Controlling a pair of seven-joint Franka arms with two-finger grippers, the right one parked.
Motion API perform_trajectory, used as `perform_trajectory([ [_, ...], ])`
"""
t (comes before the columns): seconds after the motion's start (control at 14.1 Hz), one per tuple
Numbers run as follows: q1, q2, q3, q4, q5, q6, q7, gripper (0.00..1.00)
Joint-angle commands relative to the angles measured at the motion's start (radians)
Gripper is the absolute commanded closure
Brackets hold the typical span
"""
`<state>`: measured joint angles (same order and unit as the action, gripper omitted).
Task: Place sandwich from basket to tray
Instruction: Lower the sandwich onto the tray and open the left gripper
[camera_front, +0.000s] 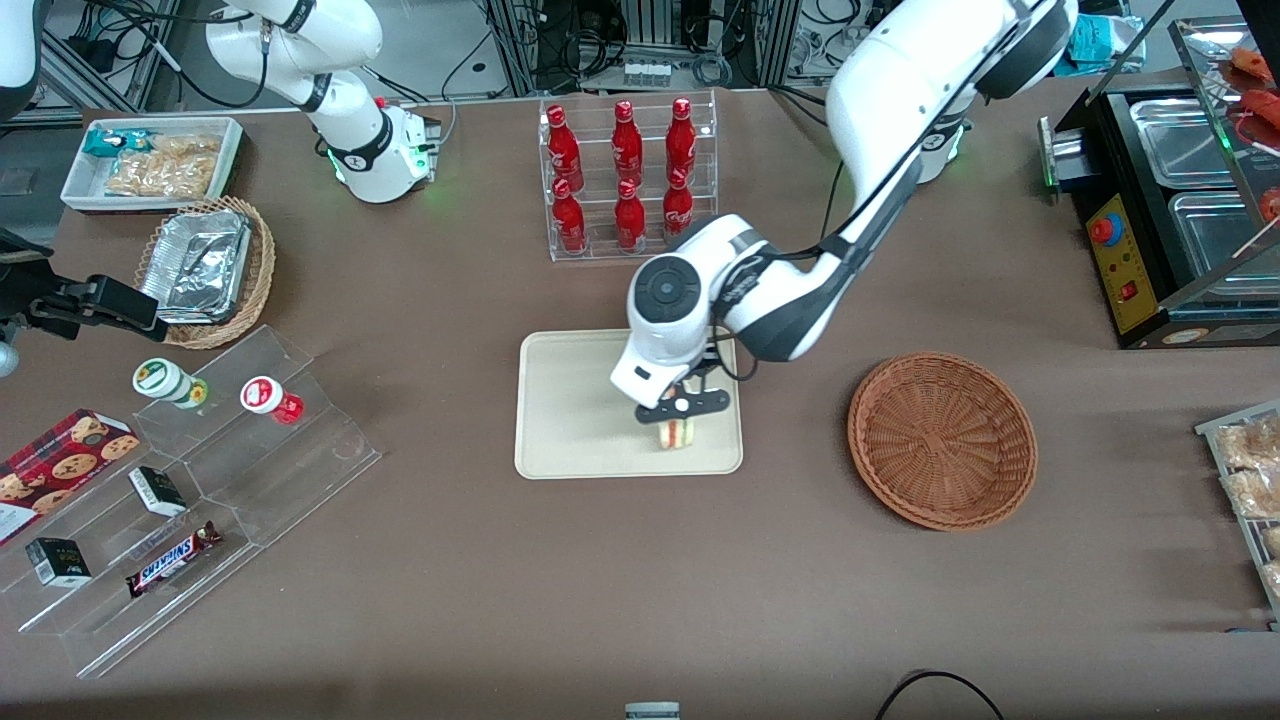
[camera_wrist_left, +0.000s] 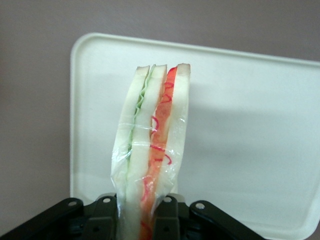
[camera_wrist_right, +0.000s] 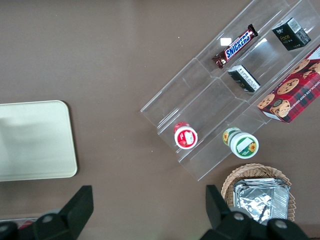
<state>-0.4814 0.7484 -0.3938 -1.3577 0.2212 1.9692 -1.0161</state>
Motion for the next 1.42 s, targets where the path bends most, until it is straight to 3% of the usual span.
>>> perform_trajectory([
  [0.0, -0.068, 0.118, 0.013, 0.149, 0.055, -0.018, 0.002, 0.79],
  [0.35, -0.102, 0.212, 0.015, 0.213, 0.144, 0.010, 0.005, 0.76],
  [0.57, -0.109, 0.227, 0.015, 0.213, 0.153, 0.017, 0.004, 0.73],
  [0.64, -0.109, 0.226, 0.015, 0.213, 0.152, 0.017, 0.005, 0.53],
  [0.71, -0.108, 0.220, 0.013, 0.213, 0.152, 0.016, 0.005, 0.14],
  [0.78, -0.106, 0.204, 0.013, 0.213, 0.150, 0.013, 0.004, 0.00],
  [1.13, -0.013, -0.004, 0.010, 0.200, 0.139, -0.160, 0.023, 0.00],
  [1.35, 0.070, -0.107, 0.010, 0.183, 0.107, -0.286, 0.134, 0.00],
])
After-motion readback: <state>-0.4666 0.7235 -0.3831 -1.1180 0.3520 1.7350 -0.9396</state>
